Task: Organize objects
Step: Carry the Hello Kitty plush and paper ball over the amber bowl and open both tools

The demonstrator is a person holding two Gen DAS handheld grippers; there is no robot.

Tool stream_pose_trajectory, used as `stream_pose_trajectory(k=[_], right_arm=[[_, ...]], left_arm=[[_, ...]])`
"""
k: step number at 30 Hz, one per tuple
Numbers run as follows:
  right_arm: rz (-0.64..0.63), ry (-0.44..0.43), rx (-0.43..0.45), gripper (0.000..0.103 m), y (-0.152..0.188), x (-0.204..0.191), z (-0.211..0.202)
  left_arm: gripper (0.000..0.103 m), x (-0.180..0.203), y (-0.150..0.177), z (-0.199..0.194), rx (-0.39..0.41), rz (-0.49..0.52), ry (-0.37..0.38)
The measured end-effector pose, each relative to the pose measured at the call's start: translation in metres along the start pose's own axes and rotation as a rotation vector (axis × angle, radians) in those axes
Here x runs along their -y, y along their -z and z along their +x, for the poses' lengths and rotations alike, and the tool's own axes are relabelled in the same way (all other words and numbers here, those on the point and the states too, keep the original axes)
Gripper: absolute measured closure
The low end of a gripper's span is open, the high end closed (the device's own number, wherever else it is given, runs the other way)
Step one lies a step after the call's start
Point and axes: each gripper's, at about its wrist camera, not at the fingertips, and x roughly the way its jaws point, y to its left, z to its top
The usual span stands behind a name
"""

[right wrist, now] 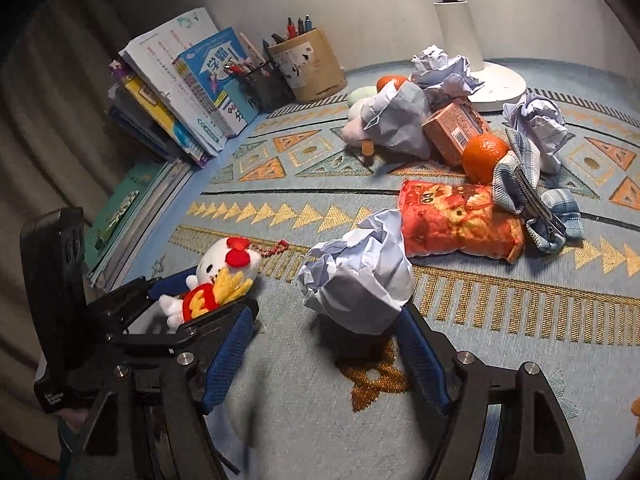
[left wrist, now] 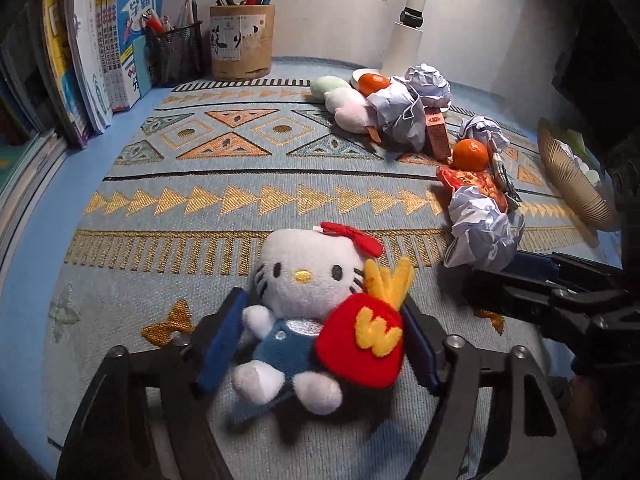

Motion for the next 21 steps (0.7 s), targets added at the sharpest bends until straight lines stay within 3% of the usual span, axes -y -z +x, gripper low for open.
stream_pose_trajectory(k=[5, 9, 13, 17, 21], right_arm=[[0.101, -0.038, 0.015, 0.030, -0.007, 0.013, 0.004], [0.128, -0.023, 0.029, 0.056, -0.009, 0.021, 0.005], [0.156, -0.080, 0.056, 0.060, -0.005, 0.027, -0.006], [0.140, -0.108, 0.128, 0.060, -0.006, 0.029, -0.043], [0.113, -0.038, 0.278, 0.060, -0.023, 0.047, -0.115]], left_arm=[[0.048, 0.004, 0.002, -0.001, 0.012, 0.011, -0.037], [0.048, 0.002, 0.002, -0.003, 0.012, -0.013, -0.017], [0.049, 0.013, -0.002, -0.011, 0.019, 0.008, 0.009], [0.050, 0.040, -0.025, -0.032, 0.077, 0.039, 0.123], [0.050, 0.097, -0.061, -0.055, 0.170, 0.148, 0.183]])
